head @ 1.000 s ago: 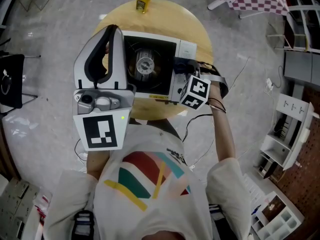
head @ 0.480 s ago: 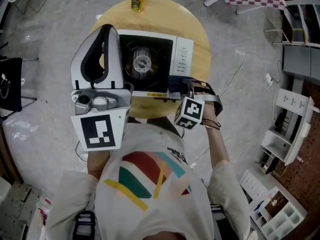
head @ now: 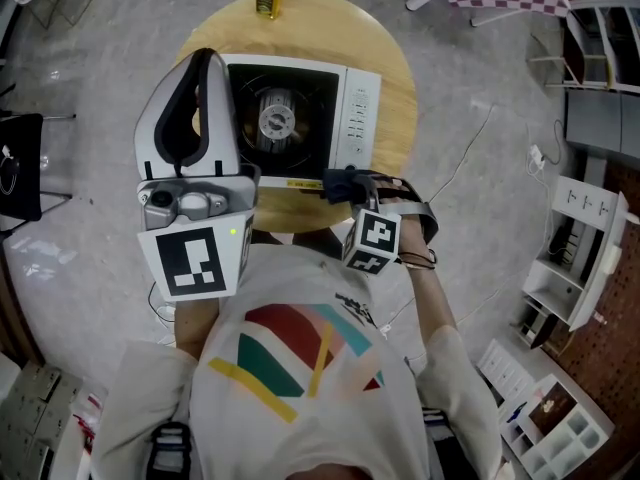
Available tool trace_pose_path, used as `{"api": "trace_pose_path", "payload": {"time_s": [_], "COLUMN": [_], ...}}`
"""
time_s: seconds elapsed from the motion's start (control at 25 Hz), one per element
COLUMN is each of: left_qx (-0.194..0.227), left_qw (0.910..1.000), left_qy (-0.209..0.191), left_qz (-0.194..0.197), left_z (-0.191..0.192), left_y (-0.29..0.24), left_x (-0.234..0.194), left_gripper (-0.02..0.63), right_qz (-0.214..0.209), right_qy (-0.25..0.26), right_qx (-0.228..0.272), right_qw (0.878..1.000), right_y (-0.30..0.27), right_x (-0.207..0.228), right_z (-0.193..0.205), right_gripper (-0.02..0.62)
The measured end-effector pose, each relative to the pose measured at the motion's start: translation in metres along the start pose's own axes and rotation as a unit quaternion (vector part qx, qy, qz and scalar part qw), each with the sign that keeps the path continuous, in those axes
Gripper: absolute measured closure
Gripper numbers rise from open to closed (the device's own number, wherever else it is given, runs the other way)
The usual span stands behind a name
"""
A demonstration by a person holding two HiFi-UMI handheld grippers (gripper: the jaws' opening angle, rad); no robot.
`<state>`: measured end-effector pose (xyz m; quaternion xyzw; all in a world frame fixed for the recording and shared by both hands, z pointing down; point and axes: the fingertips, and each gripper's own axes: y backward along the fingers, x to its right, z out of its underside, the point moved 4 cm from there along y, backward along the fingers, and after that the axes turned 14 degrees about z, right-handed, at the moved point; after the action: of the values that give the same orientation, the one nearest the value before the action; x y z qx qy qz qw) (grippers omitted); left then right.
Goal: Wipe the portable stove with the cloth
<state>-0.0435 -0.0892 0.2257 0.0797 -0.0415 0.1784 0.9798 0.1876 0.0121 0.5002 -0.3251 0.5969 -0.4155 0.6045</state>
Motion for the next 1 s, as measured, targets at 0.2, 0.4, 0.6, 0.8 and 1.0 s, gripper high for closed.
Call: {"api": "trace_pose_path", "payload": {"time_s": [0.2, 0.4, 0.6, 0.8, 1.0], "left_qx": [-0.003, 0.012, 0.023, 0.017, 0.009], "left_qw": [0.9994, 0.9973, 0.9968, 0.9962, 0.9953], "left_qy": [-0.013, -0.027, -0.029, -0.021, -0.015], "left_qz": [-0.031, -0.067, -0.071, -0.083, -0.095], "left_z": [-0.004, -0.015, -0.025, -0.019, -0.018], "left_y": [0.011, 0.025, 0.042, 0.081, 0.120], "left_x": [0.007, -0.002, -0.030, -0.066, -0.103], "left_gripper": [0.598, 0.598, 0.598, 0.598, 0.598], "right_qz": [-0.015, -0.018, 0.011, 0.036, 0.082], "right_qy": [-0.001, -0.010, -0.054, -0.101, -0.071], "right_qx": [0.021, 0.031, 0.021, 0.071, 0.070], "right_qw": [1.000, 0.999, 0.998, 0.992, 0.992], "right_y": [0.004, 0.007, 0.032, 0.067, 0.052], "right_x": [-0.010, -0.013, 0.011, 0.021, 0.008], "right_z": [0.001, 0.001, -0.007, -0.080, -0.182], "right_gripper": [0.563, 0.563, 0.563, 0.563, 0.563]}}
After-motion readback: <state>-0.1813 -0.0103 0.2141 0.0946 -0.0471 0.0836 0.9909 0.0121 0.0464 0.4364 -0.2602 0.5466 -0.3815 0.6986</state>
